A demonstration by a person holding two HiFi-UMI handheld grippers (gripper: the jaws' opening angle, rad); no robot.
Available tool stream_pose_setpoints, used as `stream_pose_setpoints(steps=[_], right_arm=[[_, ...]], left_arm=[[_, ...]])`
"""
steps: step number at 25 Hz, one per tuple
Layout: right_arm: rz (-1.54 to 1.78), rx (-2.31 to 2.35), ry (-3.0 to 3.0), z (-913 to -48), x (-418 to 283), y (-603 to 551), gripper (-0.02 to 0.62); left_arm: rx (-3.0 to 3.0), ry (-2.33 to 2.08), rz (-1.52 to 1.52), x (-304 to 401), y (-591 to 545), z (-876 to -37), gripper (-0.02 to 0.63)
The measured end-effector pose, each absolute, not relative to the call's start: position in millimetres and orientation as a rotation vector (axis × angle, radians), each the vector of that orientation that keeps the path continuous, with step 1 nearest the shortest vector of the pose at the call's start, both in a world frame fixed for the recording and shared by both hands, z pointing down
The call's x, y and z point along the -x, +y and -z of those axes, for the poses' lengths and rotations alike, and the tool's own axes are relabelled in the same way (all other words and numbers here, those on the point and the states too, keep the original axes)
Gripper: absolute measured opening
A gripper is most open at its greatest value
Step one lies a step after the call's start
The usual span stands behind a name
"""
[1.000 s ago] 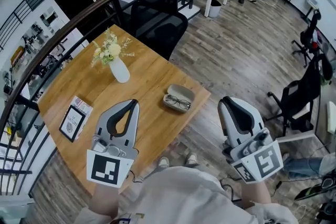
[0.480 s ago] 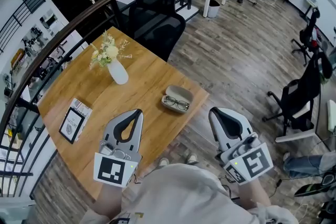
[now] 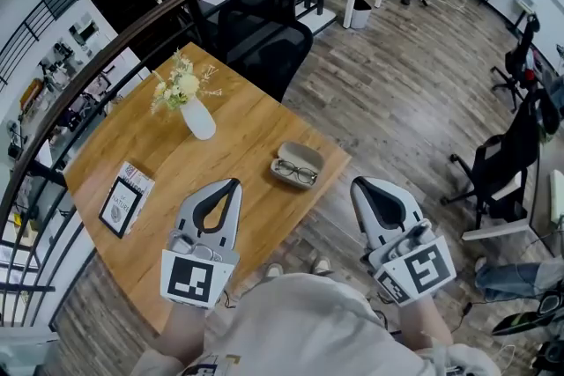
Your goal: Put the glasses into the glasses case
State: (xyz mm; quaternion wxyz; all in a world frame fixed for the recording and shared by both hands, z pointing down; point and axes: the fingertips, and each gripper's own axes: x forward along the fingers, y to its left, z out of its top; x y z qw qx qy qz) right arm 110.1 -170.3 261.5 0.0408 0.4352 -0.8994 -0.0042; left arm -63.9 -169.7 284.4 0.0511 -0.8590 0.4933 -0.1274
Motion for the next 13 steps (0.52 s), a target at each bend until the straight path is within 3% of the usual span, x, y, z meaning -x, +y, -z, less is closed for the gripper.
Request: stream_pose_setpoints(steps=[13], right_arm=[[0.003, -1.377, -2.751, -254, -122, -172, 0.028]], left_arm=[[2.600, 1.492, 0.386, 59, -171, -272, 0.015]])
